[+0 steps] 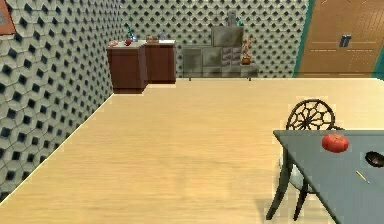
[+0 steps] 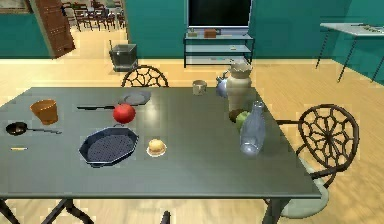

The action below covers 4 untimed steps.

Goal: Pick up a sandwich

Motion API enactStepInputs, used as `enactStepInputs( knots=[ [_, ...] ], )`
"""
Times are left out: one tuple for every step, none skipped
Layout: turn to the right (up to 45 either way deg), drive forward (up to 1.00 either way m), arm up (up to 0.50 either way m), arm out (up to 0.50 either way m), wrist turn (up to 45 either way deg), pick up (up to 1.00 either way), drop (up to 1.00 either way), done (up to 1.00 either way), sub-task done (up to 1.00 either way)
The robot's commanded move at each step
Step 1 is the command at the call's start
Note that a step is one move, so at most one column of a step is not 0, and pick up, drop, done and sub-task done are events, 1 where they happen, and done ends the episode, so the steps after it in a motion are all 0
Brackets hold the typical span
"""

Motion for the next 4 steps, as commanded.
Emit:
enactStepInputs(
  knots=[
    [0.0, 0.0, 0.5, 0.0, 0.0, 0.0, 0.0, 0.0, 0.0],
    [0.0, 0.0, 0.36, 0.0, 0.0, 0.0, 0.0, 0.0, 0.0],
    [0.0, 0.0, 0.0, 0.44, 0.0, 0.0, 0.0, 0.0, 0.0],
    [0.0, 0.0, 0.0, 0.0, 45.0, 0.0, 0.0, 0.0, 0.0]
  ],
)
